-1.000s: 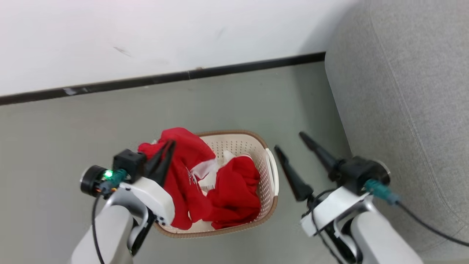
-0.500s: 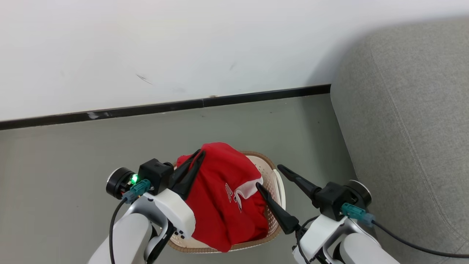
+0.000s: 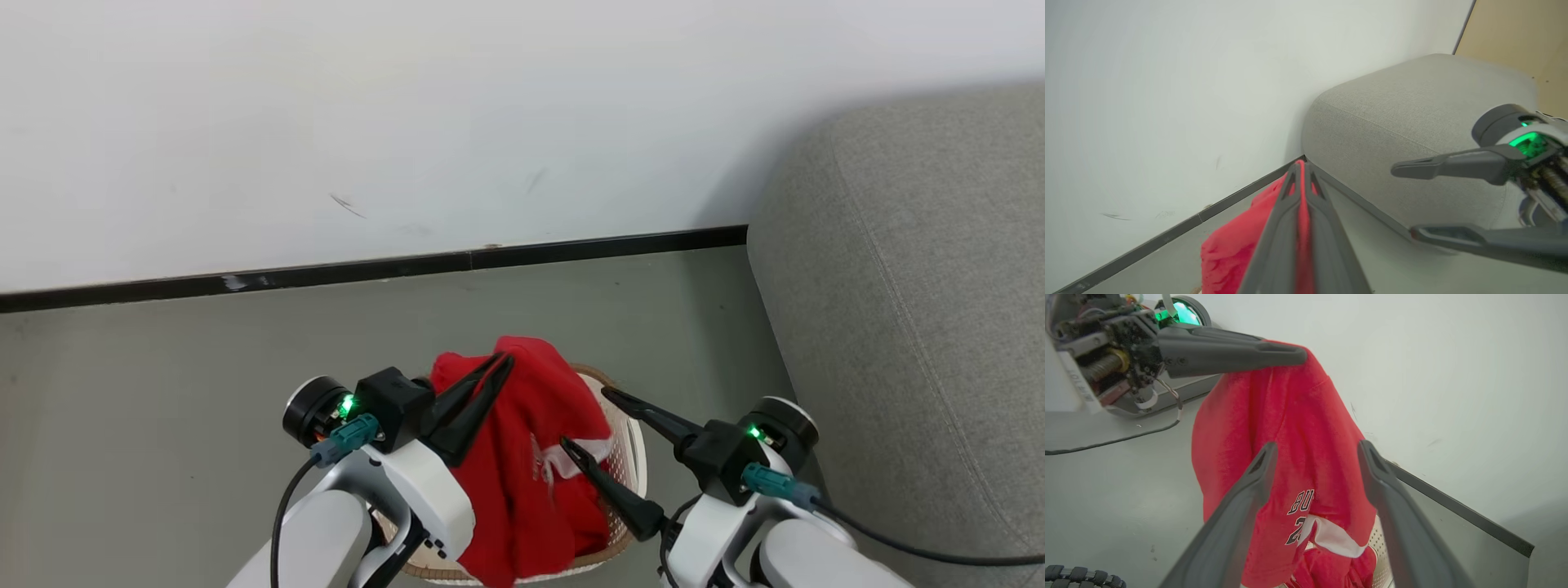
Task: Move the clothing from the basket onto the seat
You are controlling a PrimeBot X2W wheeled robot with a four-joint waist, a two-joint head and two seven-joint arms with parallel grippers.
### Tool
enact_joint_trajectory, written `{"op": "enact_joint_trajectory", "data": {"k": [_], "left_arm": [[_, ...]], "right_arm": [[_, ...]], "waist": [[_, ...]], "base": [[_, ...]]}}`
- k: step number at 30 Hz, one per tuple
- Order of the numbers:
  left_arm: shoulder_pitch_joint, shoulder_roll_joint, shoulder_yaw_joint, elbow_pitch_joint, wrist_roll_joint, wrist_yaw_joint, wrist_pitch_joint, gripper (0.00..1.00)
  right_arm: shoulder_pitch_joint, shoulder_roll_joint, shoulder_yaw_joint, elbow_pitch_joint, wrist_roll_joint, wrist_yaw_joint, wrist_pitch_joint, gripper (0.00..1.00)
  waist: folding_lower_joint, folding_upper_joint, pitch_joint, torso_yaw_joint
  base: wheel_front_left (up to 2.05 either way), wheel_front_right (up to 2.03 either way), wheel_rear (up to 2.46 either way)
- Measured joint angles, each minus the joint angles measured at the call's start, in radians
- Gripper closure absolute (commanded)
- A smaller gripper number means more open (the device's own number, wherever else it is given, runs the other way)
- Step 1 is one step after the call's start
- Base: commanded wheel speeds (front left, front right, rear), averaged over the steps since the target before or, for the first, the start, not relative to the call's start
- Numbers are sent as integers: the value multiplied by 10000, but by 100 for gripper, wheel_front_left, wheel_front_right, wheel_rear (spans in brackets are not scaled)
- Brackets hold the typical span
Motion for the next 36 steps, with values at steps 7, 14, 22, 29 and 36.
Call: {"op": "enact_joint_trajectory", "data": {"k": [7,14,22,29,36], "left_arm": [[53,282,-437,-736,-263,0,311,100],[155,593,-1212,-1593,-779,0,535,100],[152,1007,-1720,-2403,-1369,-2,617,100],[146,1244,-2278,-3024,-2038,-2,713,100],[116,1546,-2592,-3488,-2529,-2,731,100]], "right_arm": [[-309,-410,201,-61,82,2,0,0],[-557,-644,418,-180,491,6,0,0],[-588,-846,1611,-213,1538,6,0,0],[-701,-1018,2161,-282,2065,6,0,0],[-917,-1170,2433,-456,2476,6,0,9]], "waist": [[0,0,-107,88],[0,0,-160,114],[0,0,-189,146],[0,0,-213,190],[1,0,-248,215]], "base": [[0,0,0],[0,0,0],[0,0,0],[0,0,0],[0,0,0]]}}
